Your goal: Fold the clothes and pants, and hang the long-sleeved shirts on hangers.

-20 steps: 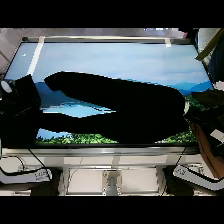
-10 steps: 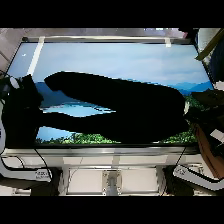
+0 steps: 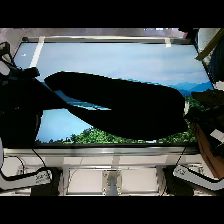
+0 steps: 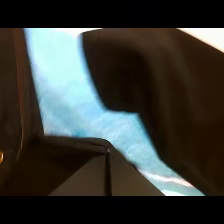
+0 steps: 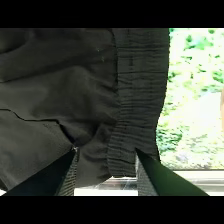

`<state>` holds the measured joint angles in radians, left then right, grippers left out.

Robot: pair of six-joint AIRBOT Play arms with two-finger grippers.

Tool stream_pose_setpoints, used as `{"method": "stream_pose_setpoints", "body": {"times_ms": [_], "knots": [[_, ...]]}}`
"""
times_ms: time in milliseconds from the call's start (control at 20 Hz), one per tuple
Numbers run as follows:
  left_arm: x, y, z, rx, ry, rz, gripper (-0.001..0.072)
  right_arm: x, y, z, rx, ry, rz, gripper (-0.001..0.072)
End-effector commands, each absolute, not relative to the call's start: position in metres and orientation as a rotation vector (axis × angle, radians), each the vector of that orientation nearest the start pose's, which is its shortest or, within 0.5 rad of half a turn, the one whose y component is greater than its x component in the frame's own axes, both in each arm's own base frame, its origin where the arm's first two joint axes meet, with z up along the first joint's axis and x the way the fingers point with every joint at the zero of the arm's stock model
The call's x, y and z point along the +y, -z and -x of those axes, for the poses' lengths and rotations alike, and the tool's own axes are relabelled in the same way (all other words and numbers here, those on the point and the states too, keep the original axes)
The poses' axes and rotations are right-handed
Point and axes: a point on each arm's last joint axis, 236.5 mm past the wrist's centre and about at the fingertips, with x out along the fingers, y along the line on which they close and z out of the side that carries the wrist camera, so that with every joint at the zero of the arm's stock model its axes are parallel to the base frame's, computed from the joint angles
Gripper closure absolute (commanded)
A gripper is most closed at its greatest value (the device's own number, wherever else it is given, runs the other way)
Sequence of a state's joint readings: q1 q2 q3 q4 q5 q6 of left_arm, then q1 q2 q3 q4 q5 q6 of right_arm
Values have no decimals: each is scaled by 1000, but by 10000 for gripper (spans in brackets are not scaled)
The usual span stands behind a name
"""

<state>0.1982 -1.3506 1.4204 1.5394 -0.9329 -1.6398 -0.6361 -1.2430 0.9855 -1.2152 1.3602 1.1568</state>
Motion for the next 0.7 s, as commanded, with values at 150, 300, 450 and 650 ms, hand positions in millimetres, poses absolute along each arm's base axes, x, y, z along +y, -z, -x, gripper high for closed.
{"method": "stream_pose_setpoints", "body": {"times_ms": [150, 300, 450, 650], "knots": [[135, -57, -364, 1036, -388, 26, 702, -110, 27, -280, 1410, -7, -471, 322], [161, 16, -277, 1210, -524, 133, 702, -108, 26, -282, 1404, -11, -485, 322], [182, 49, -226, 1292, -643, 249, 702, -104, 26, -280, 1415, -23, -495, 322], [200, 15, -257, 1122, -668, 356, 83, -104, 25, -281, 1411, -24, -498, 322]]}}
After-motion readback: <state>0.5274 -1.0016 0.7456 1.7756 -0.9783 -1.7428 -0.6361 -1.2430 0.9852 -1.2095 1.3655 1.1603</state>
